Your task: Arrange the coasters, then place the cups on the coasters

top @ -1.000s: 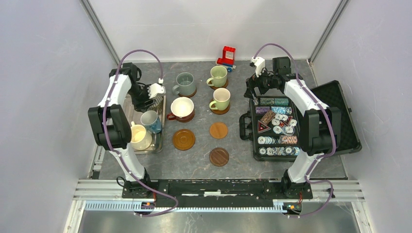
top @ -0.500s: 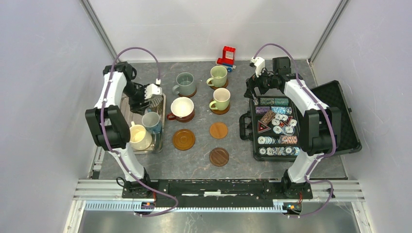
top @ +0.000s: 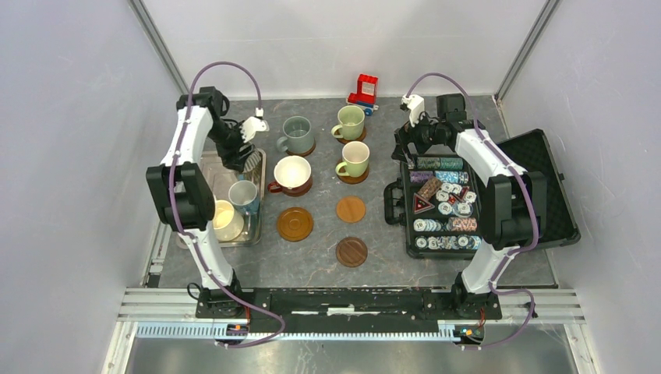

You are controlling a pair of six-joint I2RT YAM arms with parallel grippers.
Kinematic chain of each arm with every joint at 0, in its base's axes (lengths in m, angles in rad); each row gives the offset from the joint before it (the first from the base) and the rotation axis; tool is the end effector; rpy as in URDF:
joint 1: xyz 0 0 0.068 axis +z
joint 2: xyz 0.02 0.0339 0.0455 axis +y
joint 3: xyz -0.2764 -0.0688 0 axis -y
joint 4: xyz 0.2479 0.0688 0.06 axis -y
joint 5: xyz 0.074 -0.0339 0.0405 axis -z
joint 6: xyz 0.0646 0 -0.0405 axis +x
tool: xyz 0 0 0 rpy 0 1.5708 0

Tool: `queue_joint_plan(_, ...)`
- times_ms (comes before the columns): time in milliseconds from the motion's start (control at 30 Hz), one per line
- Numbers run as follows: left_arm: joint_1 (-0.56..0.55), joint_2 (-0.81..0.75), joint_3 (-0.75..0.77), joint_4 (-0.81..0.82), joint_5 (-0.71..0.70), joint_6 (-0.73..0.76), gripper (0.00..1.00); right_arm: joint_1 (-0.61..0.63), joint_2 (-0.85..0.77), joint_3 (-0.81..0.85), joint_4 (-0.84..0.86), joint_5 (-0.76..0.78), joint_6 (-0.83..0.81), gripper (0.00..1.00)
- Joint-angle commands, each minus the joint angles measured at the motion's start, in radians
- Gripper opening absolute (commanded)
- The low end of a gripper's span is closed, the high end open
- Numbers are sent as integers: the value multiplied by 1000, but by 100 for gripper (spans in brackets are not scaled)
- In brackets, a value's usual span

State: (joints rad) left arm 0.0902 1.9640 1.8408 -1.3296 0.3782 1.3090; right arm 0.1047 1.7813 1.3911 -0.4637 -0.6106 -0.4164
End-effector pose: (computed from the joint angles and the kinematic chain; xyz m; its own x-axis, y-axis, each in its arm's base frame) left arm 0.3956 0.0118 0.2648 -0.2950 0.8746 -0.3847 0.9448 0.3270 0.0188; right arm 0.4071 0.0800 0.2493 -0.4995 -0.3857 -0.7757 -0.7242 0.6773 0.1295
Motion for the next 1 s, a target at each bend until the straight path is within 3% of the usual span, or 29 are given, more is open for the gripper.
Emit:
queue_joint_plan(0,-38,-51,-76,139,-45,-223,68,2,-35,-8,24,-25,2,98)
queue_joint_plan(167,-78,-62,-175,231,-154,-312,64,2,-40,-20,31,-24,5,98)
queue_joint_plan(400,-112,-43,-199,239,-254,-341,56,2,-41,-22,34,-21,8,98)
queue_joint_plan(967,-61,-70,-237,152,-292,-344,51,2,-40,-32,45,-19,18,98)
